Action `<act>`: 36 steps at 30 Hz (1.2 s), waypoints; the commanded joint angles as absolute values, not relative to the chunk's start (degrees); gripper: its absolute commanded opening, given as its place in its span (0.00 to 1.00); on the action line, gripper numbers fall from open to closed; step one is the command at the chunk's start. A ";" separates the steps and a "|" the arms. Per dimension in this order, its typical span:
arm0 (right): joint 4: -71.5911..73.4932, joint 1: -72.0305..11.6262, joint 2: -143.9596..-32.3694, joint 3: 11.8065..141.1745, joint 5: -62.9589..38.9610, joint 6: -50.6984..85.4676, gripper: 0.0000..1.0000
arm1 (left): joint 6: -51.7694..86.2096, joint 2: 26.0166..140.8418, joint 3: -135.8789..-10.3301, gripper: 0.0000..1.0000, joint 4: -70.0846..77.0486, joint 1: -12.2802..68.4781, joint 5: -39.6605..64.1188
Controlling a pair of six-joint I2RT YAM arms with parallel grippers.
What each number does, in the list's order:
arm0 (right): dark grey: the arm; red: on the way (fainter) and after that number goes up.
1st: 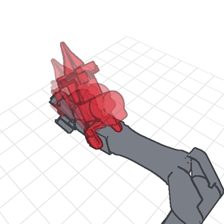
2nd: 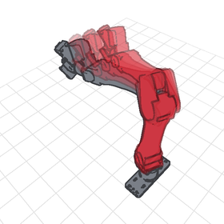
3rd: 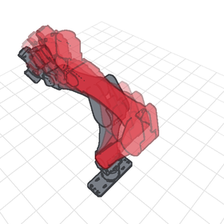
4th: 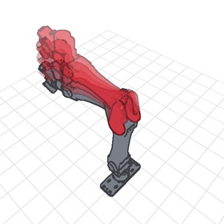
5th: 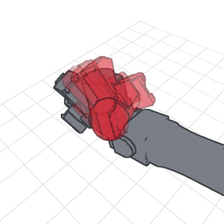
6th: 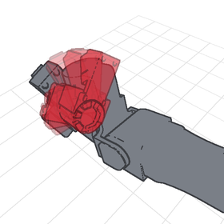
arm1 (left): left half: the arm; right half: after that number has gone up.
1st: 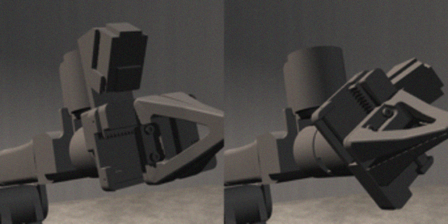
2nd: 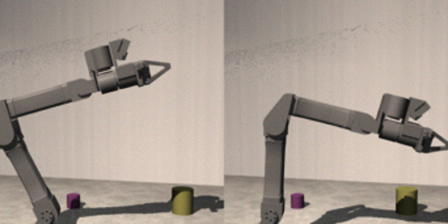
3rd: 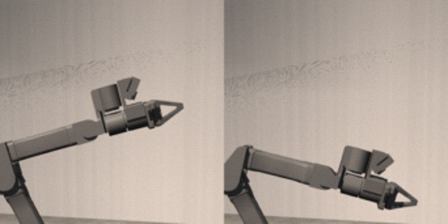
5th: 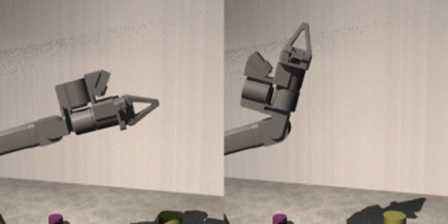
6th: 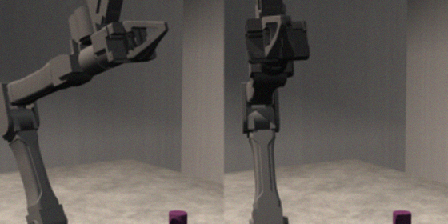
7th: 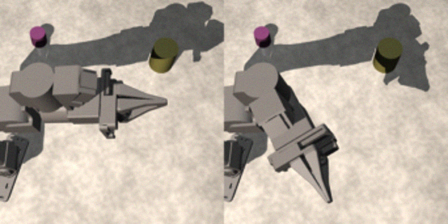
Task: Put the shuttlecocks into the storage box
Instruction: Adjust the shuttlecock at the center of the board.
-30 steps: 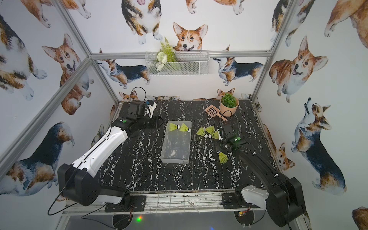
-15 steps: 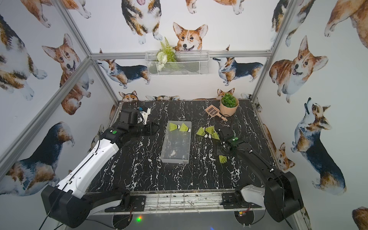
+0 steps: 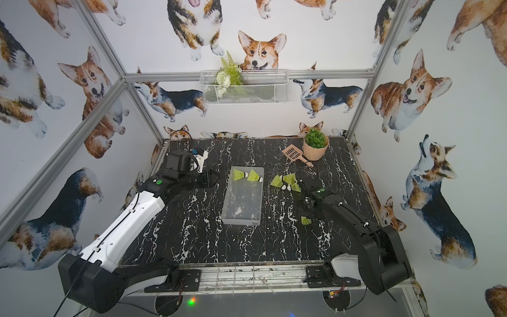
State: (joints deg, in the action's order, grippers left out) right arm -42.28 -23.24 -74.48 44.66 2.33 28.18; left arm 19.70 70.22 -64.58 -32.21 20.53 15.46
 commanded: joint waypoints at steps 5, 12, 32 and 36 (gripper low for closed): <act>-40.92 -23.42 -76.44 45.95 -9.14 27.63 0.73 | 19.86 70.49 -64.51 0.48 -31.48 20.37 16.34; -36.11 -24.64 -78.55 46.45 -17.39 27.36 0.73 | 20.21 70.58 -64.53 0.48 -31.11 20.39 16.92; -24.19 -25.49 -87.05 52.75 -16.42 22.74 0.73 | 20.13 70.20 -64.40 0.48 -31.20 20.35 17.14; -27.18 -25.58 -83.28 52.71 -12.01 19.44 0.73 | 20.21 70.31 -64.29 0.48 -31.12 20.39 17.23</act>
